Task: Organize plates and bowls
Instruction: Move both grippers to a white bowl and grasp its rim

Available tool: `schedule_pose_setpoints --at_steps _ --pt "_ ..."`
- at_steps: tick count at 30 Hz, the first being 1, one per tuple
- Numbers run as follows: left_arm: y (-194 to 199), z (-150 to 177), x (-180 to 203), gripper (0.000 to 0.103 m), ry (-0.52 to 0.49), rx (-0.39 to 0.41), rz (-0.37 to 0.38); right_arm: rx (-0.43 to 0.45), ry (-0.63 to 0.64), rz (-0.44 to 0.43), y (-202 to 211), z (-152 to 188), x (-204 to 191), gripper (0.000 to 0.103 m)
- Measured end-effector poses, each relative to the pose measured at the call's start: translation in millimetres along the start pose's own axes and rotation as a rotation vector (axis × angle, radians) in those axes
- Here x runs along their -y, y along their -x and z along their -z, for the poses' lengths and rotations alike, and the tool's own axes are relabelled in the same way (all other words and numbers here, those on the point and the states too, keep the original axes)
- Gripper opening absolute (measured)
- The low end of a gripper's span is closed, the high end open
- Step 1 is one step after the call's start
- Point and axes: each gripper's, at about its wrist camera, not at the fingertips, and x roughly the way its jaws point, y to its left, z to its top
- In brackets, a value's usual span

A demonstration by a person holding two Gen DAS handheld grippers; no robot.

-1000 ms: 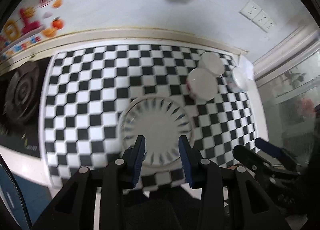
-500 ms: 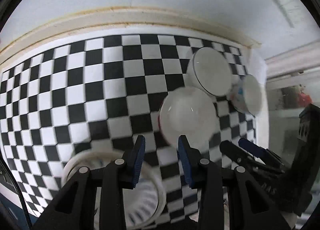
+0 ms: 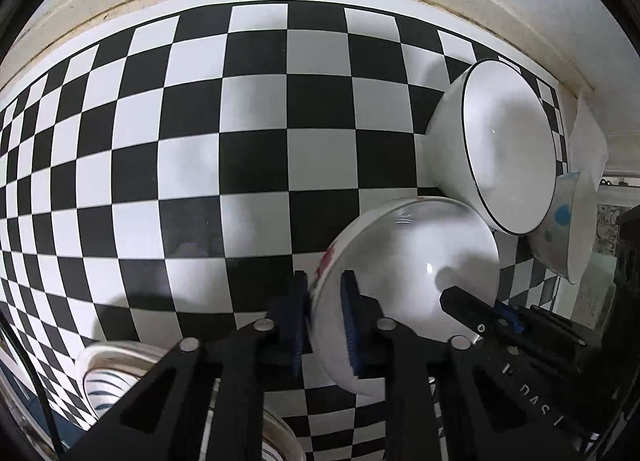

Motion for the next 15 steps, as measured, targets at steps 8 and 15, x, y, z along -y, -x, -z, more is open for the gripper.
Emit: schedule_pose_setpoints --at_steps 8,15 --pt "21.9 54.9 18.4 0.012 -0.034 0.036 -0.011 -0.003 0.068 -0.005 29.0 41.2 5.4 0.01" --pt "17.4 114.5 40.7 0.012 -0.088 0.013 0.005 -0.026 0.102 0.025 49.6 105.0 30.3 0.011"
